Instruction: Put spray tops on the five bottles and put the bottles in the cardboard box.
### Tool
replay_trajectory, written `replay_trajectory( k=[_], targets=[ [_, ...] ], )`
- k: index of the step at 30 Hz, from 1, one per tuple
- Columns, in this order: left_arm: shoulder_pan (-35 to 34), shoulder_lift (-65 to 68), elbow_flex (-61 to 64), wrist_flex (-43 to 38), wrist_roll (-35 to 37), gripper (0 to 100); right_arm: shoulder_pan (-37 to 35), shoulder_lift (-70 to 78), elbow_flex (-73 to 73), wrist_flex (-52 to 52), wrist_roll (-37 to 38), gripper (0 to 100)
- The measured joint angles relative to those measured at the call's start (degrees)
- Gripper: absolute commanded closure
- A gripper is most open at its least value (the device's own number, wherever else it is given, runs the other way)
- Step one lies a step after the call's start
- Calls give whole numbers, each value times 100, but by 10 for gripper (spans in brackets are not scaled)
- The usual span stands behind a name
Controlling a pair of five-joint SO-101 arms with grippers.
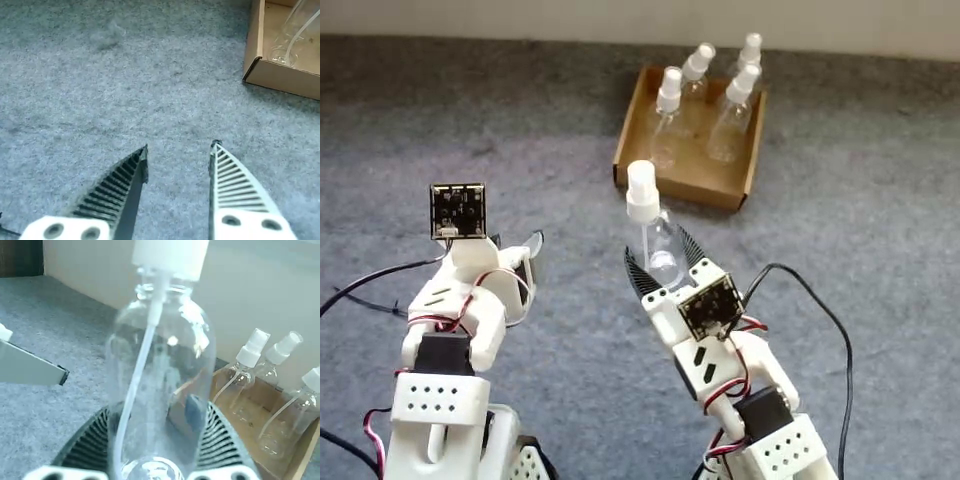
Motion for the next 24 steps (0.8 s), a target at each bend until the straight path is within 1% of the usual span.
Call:
replay_trajectory(
  k=[5, 8, 13, 16, 21, 24],
  targets=[
    [0, 0, 0, 0, 0, 811, 18, -35, 519, -589, 35, 993],
    [0, 0, 114, -62, 0, 811, 158, 123, 527, -396, 53, 993],
    [9, 0, 290, -431, 0, 811, 220, 176, 527, -114, 53, 993],
    [9, 0, 299, -466, 0, 811, 281, 176, 527, -123, 62, 993],
    [9, 0, 299, -484, 0, 811, 985, 237, 519, -123, 62, 993],
    [9, 0, 299, -484, 0, 811, 1371, 633, 299, -44, 62, 993]
  ],
)
